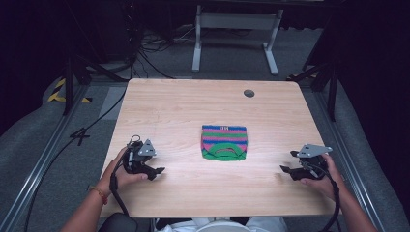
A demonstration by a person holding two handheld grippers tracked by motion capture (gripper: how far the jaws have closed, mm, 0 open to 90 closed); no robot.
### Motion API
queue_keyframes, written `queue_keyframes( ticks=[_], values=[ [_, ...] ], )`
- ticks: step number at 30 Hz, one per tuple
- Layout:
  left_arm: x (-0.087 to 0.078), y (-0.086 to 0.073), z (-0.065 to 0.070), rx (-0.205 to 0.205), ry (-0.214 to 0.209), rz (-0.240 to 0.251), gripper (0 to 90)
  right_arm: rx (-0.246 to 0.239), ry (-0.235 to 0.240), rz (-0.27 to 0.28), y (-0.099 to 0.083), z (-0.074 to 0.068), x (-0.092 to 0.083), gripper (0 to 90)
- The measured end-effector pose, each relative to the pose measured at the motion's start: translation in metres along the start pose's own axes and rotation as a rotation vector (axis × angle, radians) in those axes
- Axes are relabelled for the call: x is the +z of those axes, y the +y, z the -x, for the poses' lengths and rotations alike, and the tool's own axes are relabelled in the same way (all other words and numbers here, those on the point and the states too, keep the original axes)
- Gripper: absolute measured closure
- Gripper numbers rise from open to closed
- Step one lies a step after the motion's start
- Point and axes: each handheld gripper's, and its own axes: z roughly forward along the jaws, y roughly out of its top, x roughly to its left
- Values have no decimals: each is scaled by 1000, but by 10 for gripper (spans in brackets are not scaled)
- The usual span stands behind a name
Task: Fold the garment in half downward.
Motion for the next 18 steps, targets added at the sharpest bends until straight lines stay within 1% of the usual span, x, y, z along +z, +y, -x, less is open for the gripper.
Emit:
queue_keyframes(
  ticks=[2,3,4,5,6,7,8,9,11,12,13,14,15,16,18],
  values=[
    [-2,-6,-4,-21,7,-3,196,31,-10,-2,-11,4,-3,267],
    [-3,-9,-4,-43,3,15,195,48,-11,-3,-16,6,-4,262],
    [-4,-12,-5,-51,2,18,197,69,-13,-2,-21,7,-5,262],
    [-4,-12,-5,-51,2,18,201,69,-13,-2,-21,7,-5,262],
    [-5,-15,-6,-53,6,10,201,86,-20,-3,-26,9,-6,254],
    [-5,-18,-8,-58,0,8,202,132,-32,2,-37,13,-8,242],
    [-5,-24,-10,-74,3,15,201,150,-34,13,-41,14,-9,229],
    [-5,-24,-10,-74,3,15,201,150,-34,13,-41,14,-9,229],
    [-6,-31,-14,-100,-21,10,200,189,-33,30,-48,17,-11,221],
    [-6,-38,-17,-132,-25,36,185,217,-42,49,-54,19,-13,212],
    [-8,-40,-19,-135,-20,43,181,225,-40,58,-57,20,-13,204],
    [-7,-43,-20,-152,-27,57,181,246,-32,70,-60,21,-13,198],
    [-7,-46,-21,-168,-31,75,175,256,-34,72,-61,22,-14,199],
    [-7,-49,-22,-166,-24,90,173,256,-36,70,-62,23,-14,195],
    [-8,-50,-23,-174,-13,95,167,255,-38,69,-62,23,-14,192]
  ],
)
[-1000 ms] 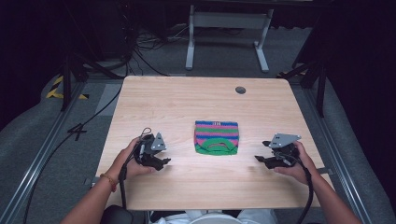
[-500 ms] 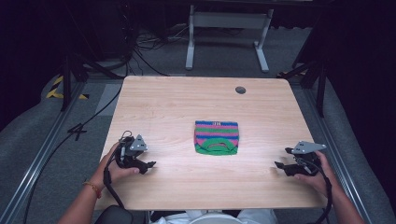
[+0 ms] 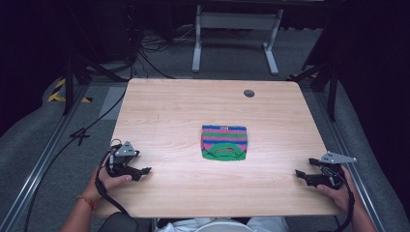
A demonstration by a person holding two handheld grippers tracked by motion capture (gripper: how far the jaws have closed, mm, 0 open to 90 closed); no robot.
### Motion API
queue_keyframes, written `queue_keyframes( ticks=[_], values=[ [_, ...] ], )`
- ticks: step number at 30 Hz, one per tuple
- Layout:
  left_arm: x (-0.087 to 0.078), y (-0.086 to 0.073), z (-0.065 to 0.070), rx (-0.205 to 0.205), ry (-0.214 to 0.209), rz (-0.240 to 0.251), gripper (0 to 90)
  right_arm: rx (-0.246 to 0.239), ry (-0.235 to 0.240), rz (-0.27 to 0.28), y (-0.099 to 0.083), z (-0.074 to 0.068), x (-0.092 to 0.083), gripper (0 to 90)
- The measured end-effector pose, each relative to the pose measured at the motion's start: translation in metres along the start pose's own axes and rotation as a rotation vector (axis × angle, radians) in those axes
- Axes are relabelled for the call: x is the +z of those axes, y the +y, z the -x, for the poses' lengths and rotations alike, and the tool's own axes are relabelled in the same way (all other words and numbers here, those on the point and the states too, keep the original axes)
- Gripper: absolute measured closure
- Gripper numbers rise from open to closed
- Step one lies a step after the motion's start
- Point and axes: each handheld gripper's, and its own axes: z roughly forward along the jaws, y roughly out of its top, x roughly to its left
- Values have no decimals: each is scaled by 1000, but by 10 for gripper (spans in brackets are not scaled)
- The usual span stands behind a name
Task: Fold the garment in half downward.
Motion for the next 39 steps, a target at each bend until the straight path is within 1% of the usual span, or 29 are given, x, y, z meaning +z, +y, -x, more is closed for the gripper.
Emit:
queue_keyframes(
  ticks=[3,4,6,8,12,13,14,15,16,17,20,21,33,39],
  values=[
    [1,1,1,-33,8,0,151,1,0,1,0,0,0,192],
    [2,2,1,-52,16,3,147,1,-1,2,0,0,0,191],
    [2,2,2,-40,23,-11,148,4,-5,1,0,0,0,189],
    [4,3,3,-39,39,-5,141,10,-9,1,0,0,0,182],
    [5,4,2,-34,30,-15,123,11,-14,-1,0,0,0,178],
    [7,6,3,-39,35,-15,95,15,-18,-2,0,0,1,177],
    [8,6,3,-41,30,-22,82,17,-19,-2,0,0,1,175],
    [8,7,3,-42,34,-30,70,23,-22,-1,0,0,1,166],
    [9,7,4,-41,38,-25,55,23,-28,-4,0,0,1,158],
    [10,8,4,-41,33,-28,40,27,-30,-5,0,0,1,155],
    [10,9,3,-23,23,-47,10,32,-35,-6,1,0,1,155],
    [10,9,3,-25,23,-48,6,33,-36,-6,1,0,1,154],
    [11,9,3,-24,32,-41,6,41,-41,-3,1,0,2,152],
    [12,9,4,-41,39,-30,6,42,-50,-9,1,0,2,137]
  ],
)
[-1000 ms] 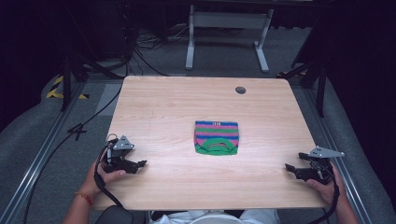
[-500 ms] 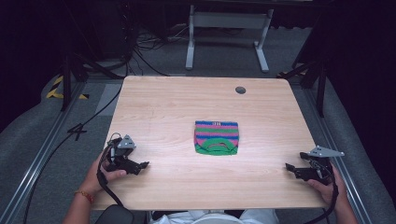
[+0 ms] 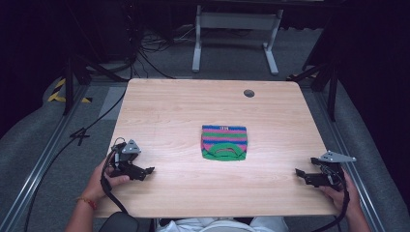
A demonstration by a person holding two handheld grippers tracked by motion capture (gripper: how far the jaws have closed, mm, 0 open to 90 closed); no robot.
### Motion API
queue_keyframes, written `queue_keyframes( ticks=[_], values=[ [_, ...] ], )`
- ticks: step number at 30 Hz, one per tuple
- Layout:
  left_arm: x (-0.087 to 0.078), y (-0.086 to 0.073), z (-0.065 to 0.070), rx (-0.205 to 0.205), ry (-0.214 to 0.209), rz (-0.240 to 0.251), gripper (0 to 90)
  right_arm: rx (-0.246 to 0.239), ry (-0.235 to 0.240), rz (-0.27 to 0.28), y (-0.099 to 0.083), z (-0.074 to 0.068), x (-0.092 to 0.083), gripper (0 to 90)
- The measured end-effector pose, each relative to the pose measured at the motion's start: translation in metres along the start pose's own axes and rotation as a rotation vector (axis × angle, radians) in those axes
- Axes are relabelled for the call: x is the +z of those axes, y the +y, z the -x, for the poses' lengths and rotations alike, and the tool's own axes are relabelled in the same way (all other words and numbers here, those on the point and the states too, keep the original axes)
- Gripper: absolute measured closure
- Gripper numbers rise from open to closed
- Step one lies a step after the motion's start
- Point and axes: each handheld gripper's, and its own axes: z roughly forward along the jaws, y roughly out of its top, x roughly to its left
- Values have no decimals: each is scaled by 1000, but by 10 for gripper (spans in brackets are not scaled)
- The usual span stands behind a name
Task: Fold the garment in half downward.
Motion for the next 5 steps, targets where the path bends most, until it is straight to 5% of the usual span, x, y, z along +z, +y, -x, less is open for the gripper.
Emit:
queue_keyframes(
  ticks=[5],
  values=[
    [0,0,0,0,2,2,6,0,-3,-3,0,0,0,128]
  ],
)
